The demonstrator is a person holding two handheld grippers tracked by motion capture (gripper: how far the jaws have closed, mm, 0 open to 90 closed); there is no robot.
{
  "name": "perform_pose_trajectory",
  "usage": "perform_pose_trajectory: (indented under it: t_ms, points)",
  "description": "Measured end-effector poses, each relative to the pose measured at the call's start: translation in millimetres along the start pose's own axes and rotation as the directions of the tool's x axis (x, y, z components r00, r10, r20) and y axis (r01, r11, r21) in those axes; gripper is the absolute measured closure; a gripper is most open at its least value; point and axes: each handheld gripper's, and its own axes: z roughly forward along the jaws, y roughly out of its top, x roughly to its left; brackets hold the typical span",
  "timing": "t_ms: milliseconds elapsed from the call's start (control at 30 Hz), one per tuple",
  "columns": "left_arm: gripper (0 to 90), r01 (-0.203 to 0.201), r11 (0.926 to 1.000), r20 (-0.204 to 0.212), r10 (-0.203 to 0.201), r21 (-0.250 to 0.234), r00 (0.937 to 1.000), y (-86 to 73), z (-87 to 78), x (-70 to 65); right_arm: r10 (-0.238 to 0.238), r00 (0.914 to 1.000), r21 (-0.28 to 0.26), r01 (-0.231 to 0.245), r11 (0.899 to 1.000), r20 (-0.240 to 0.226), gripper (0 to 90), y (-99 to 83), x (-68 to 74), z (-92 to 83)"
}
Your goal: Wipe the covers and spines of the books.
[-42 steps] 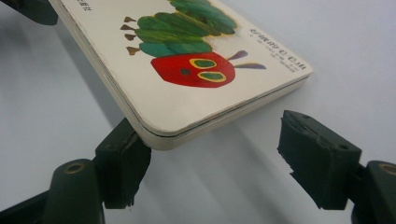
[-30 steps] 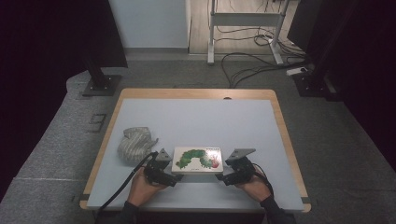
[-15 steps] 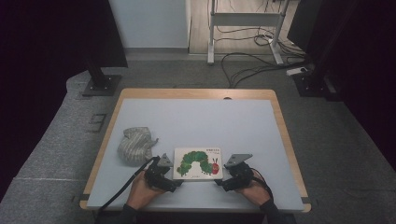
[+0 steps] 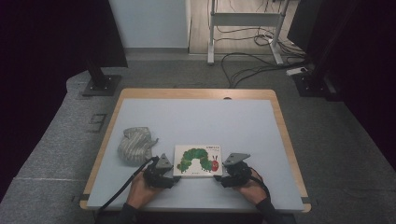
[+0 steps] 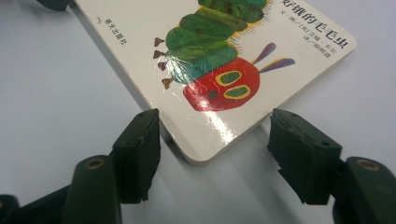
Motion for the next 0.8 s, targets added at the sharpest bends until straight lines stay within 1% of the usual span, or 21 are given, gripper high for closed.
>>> perform_pose_trajectory:
  t_ms: [167,267,367,400,433,567,667,700,733,800]
  points:
    - [42.4,0.009,0.9999,-0.007,-0.009,0.006,0.9999,8.2,5.7,11.9,0.010,0.9998,-0.002,-0.010,1.000,0.014,36.3,6.2,-9.5,5.7]
    - [43.7,0.022,0.9998,-0.009,-0.022,-0.001,0.9997,12.3,9.4,20.9,0.024,0.9994,-0.009,-0.024,1.000,0.024,37.3,10.0,-16.0,10.2]
    - [44.1,0.022,0.9998,-0.023,-0.022,0.002,0.9995,15.9,11.8,27.3,0.029,0.9991,-0.015,-0.028,0.999,0.030,37.8,13.3,-20.1,14.1]
    - [43.1,0.027,0.9996,-0.026,-0.027,0.001,0.9993,17.3,13.0,30.2,0.024,0.9992,-0.014,-0.024,1.000,0.032,37.7,14.5,-21.7,15.2]
    - [42.7,0.033,0.9995,-0.028,-0.033,-0.002,0.9991,18.1,14.0,32.4,0.030,0.9990,-0.016,-0.029,0.999,0.033,37.8,15.9,-23.6,16.7]
    - [43.1,0.037,0.9993,-0.023,-0.037,-0.010,0.9991,19.3,15.9,38.2,0.034,0.9990,-0.017,-0.033,0.999,0.030,37.8,19.1,-28.8,20.0]
    - [42.6,0.042,0.9990,-0.019,-0.042,-0.016,0.9989,19.1,16.2,39.4,0.030,0.9990,-0.016,-0.030,0.999,0.031,37.0,20.2,-29.8,20.9]
    - [40.5,0.052,0.9986,-0.028,-0.052,-0.015,0.9982,19.2,16.4,39.7,0.031,0.9990,-0.016,-0.030,0.999,0.033,36.4,20.2,-29.6,21.0]
    - [34.3,0.055,0.9985,-0.038,-0.055,-0.010,0.9978,19.0,16.6,39.9,0.028,0.9989,-0.014,-0.027,1.000,0.037,35.0,20.2,-29.5,21.0]
    - [30.5,0.065,0.9979,-0.021,-0.065,-0.003,0.9977,18.5,15.5,41.3,0.032,0.9983,-0.018,-0.031,0.999,0.048,33.5,19.8,-29.0,21.1]
